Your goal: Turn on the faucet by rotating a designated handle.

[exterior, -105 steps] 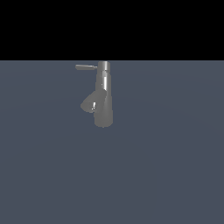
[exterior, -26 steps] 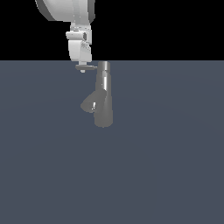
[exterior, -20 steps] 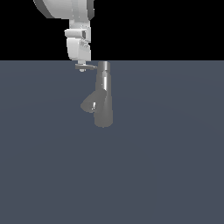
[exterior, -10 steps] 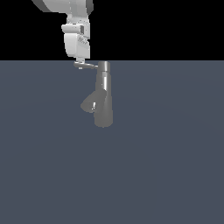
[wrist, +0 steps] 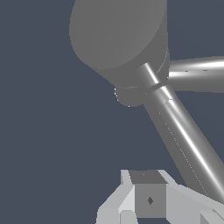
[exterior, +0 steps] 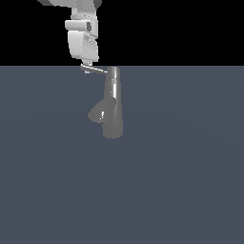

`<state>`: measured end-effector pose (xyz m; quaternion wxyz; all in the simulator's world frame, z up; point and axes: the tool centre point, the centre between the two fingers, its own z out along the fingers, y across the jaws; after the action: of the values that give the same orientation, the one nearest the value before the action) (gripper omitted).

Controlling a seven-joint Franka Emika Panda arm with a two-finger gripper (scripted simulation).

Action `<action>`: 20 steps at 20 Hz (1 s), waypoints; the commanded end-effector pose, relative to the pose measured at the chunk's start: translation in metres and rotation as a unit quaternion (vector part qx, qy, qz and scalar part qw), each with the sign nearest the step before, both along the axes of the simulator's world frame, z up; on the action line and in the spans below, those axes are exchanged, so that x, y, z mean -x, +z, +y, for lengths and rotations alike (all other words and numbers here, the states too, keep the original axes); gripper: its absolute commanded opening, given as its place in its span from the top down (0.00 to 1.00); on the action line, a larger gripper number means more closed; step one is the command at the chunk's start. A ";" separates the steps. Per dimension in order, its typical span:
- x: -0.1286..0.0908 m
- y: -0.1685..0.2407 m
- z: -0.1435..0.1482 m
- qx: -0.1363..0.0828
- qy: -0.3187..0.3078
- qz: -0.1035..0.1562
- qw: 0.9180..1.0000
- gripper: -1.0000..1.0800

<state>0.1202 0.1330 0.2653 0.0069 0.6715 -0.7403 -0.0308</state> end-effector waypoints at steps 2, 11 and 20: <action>0.013 0.003 0.011 -0.002 0.007 0.004 1.000 1.00; 0.022 0.013 -0.005 0.000 0.000 -0.001 1.000 1.00; 0.044 0.021 -0.019 -0.001 0.002 0.000 1.000 1.00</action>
<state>0.0821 0.1178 0.2864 0.0029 0.6735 -0.7386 -0.0292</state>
